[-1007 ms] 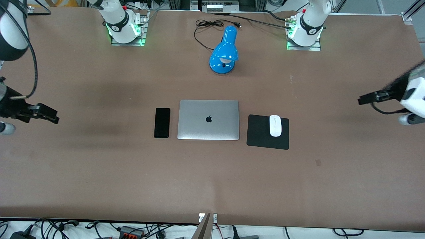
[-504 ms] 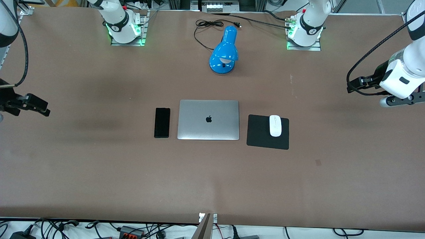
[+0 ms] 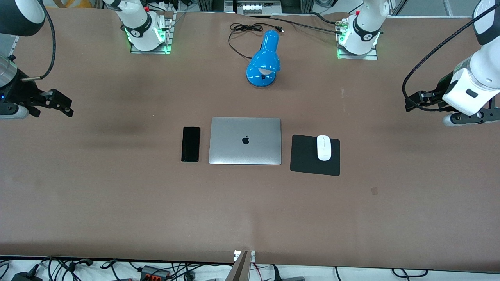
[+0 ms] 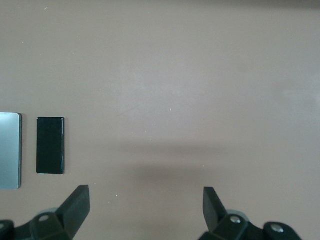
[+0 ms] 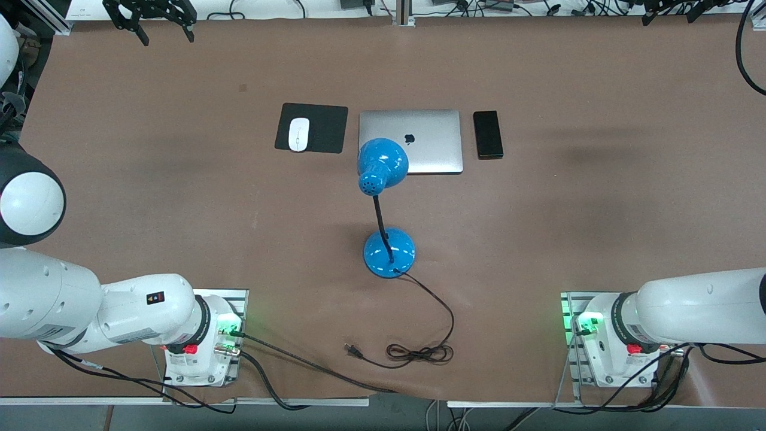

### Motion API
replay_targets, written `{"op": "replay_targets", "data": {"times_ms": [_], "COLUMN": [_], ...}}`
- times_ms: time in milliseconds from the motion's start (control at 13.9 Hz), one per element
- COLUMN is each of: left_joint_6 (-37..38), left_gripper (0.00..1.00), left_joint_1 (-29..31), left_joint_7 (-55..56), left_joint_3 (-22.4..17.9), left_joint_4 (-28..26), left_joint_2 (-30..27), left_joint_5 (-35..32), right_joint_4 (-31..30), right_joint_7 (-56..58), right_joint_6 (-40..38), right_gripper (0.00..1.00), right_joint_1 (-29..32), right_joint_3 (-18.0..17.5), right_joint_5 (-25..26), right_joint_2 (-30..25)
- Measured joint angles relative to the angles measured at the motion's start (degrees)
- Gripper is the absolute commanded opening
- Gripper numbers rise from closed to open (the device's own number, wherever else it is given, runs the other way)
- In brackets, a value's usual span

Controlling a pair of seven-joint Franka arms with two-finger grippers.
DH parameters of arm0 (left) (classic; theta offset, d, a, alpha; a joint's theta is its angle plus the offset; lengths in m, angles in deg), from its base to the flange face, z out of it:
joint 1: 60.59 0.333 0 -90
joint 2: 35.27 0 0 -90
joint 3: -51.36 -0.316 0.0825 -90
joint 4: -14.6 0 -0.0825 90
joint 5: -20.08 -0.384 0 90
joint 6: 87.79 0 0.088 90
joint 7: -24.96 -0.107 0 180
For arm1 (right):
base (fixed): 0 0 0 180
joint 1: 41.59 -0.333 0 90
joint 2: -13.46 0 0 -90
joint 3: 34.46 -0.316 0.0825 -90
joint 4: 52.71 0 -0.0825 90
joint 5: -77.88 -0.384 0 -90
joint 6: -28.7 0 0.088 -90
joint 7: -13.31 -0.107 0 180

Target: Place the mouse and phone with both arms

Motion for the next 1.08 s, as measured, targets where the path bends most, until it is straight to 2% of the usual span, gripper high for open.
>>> {"op": "replay_targets", "data": {"times_ms": [432,1079], "left_joint_6": [-0.04,-0.06], "left_gripper": [1.00,1.00], "left_joint_1": [0.44,0.51], "left_joint_7": [-1.46,-5.02], "left_joint_3": [-0.10,-0.23], "left_joint_4": [-0.01,-0.01], "left_joint_2": [0.12,0.41], "left_joint_5": [3.55,3.76], "right_joint_4": [0.93,2.01], "right_joint_7": [-0.01,-0.05], "right_joint_6": [-2.49,-4.86], "right_gripper": [1.00,1.00], "right_joint_1": [0.08,0.09], "right_joint_3": [0.03,0.04], "right_joint_5": [-0.07,-0.97], "right_joint_2": [-0.38,-0.22]}}
